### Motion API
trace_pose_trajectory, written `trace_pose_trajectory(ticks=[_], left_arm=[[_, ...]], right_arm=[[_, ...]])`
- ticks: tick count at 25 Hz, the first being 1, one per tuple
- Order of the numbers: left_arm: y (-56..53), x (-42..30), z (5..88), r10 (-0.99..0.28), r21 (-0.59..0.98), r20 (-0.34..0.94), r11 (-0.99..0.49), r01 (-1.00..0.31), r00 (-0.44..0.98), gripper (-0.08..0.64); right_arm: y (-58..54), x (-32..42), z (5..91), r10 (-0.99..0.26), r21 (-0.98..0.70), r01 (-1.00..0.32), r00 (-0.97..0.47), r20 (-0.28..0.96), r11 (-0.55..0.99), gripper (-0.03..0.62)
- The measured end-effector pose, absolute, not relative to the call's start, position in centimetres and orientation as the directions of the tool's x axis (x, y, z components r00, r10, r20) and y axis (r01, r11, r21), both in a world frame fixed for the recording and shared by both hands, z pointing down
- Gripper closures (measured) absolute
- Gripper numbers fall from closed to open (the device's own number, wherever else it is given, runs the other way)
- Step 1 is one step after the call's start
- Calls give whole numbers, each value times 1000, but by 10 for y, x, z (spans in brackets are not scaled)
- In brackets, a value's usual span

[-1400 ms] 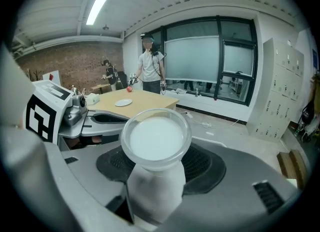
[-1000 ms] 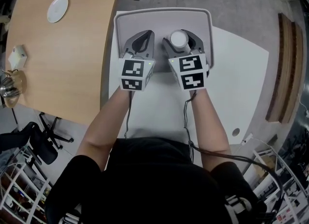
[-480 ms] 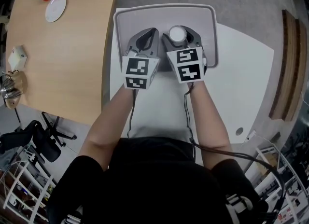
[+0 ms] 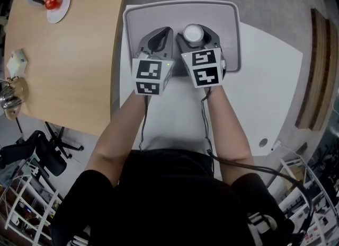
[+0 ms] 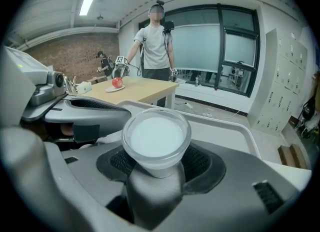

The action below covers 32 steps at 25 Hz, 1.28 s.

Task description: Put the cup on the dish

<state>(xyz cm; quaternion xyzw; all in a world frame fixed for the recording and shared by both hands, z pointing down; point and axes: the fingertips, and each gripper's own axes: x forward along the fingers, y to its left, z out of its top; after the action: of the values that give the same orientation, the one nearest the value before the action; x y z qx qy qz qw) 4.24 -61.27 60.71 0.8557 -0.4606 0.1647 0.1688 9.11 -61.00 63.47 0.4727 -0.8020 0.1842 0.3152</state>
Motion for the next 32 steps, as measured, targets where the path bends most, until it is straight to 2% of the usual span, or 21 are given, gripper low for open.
trace_pose_trajectory(ticks=[17,32], left_arm=[[-604,47,600,-731,141,431,-524,-840,529,554],[-582,35,526,-773,101,356,-527,-844,525,554]], right_arm=[[-605,90,629,-670,-55,-878,-402,624,476,347],[-591,90,526,-798,29,-897,-376,470,440,348]])
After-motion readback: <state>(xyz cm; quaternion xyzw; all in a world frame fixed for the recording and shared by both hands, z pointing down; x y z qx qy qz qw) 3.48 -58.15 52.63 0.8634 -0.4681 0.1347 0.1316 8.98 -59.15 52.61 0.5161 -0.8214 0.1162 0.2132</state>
